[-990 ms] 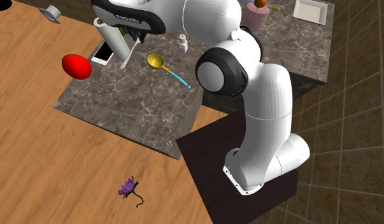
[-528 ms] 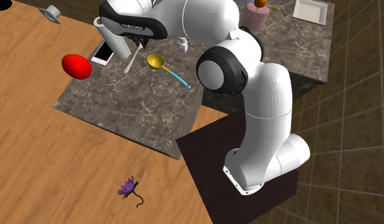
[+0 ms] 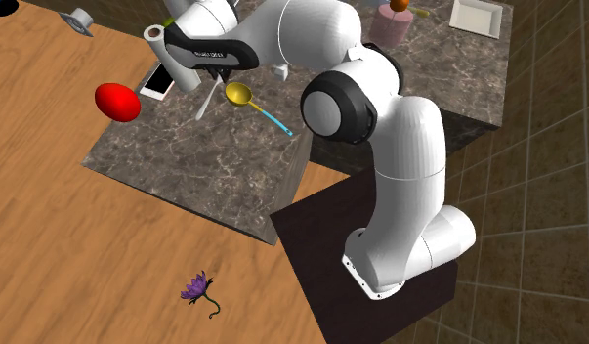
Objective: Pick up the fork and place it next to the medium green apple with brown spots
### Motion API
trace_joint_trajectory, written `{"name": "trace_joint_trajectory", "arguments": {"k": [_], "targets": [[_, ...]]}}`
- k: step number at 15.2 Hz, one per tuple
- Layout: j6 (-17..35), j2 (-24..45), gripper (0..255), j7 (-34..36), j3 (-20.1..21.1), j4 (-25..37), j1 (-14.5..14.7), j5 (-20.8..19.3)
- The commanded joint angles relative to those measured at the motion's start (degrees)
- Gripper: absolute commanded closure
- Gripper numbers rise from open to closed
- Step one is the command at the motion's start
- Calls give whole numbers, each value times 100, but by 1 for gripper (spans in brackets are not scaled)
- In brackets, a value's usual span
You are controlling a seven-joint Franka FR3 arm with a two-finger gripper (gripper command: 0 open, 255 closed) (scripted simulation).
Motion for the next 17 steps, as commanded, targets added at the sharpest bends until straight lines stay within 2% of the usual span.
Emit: {"name": "trace_joint_trajectory", "arguments": {"k": [1,7,8,13,17], "targets": [[44,6,255,9,-4,-38,-7,-8],[43,6,255,8,-4,-37,-7,-8],[43,6,0,8,-4,-37,-7,-8],[43,6,0,8,-4,-37,-7,-8],[-498,-241,0,-87,93,290,23,127]]}}
